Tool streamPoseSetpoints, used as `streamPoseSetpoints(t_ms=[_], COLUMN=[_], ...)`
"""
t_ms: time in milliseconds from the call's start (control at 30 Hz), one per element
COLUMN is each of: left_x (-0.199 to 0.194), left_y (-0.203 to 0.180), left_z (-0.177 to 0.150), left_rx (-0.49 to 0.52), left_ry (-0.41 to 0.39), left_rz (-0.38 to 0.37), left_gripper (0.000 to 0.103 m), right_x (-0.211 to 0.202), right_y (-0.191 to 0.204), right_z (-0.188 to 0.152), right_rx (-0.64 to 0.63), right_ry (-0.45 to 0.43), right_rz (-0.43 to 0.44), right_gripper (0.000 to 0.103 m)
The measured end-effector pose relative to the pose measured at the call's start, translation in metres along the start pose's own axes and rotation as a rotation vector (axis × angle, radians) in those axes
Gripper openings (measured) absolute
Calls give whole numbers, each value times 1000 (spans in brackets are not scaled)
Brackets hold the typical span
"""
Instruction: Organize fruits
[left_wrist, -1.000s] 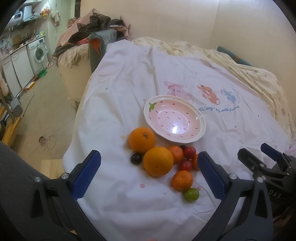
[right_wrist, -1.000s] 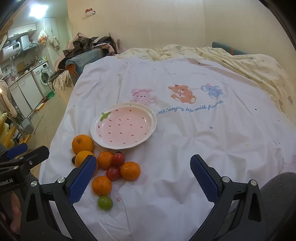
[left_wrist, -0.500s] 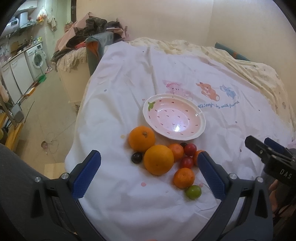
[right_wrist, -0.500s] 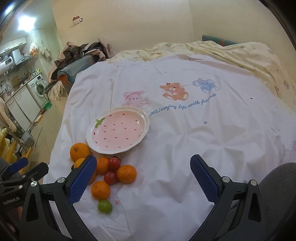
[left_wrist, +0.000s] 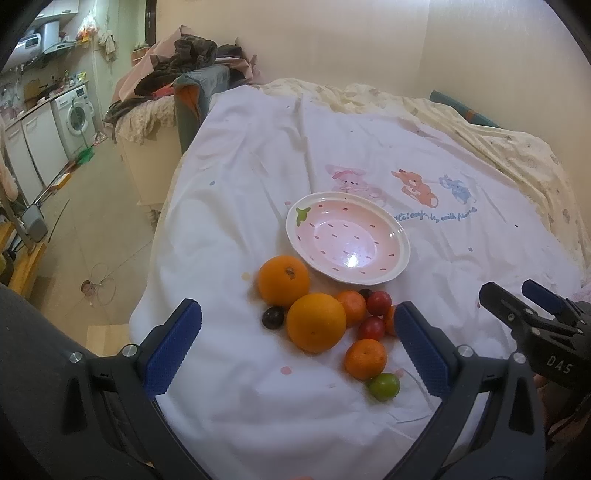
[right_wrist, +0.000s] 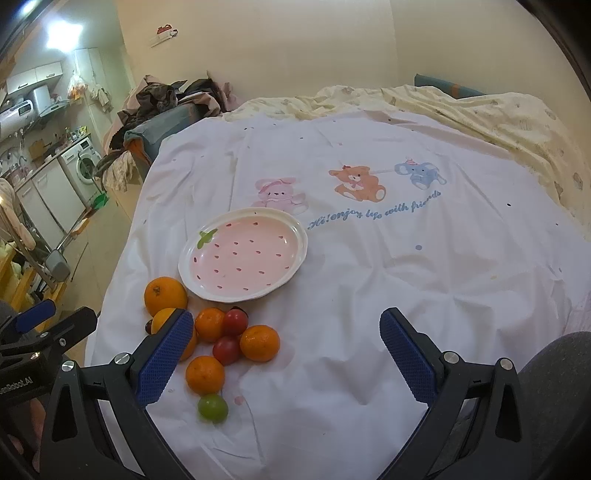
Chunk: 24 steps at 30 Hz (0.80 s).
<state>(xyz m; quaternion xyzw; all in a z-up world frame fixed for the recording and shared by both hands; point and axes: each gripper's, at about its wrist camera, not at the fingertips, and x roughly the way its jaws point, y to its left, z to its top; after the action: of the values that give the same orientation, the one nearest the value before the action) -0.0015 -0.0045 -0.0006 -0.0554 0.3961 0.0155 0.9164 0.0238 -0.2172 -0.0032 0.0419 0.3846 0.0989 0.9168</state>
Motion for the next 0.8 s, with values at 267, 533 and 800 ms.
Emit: streamPoseSetpoints(t_ms=[267, 533, 800], left_x=[0, 0, 2], left_y=[3, 4, 8], left_z=[1, 2, 2], left_rx=[-17, -16, -31], left_ry=[7, 6, 22], left_rz=[-6, -5, 10], left_gripper=[103, 103, 103], right_x=[-1, -1, 12], right_y=[3, 3, -6], right_z=[0, 0, 9], right_rx=[-15, -17, 18], right_ry=[-2, -2, 103], right_rz=[-5, -6, 49], right_gripper=[103, 103, 103])
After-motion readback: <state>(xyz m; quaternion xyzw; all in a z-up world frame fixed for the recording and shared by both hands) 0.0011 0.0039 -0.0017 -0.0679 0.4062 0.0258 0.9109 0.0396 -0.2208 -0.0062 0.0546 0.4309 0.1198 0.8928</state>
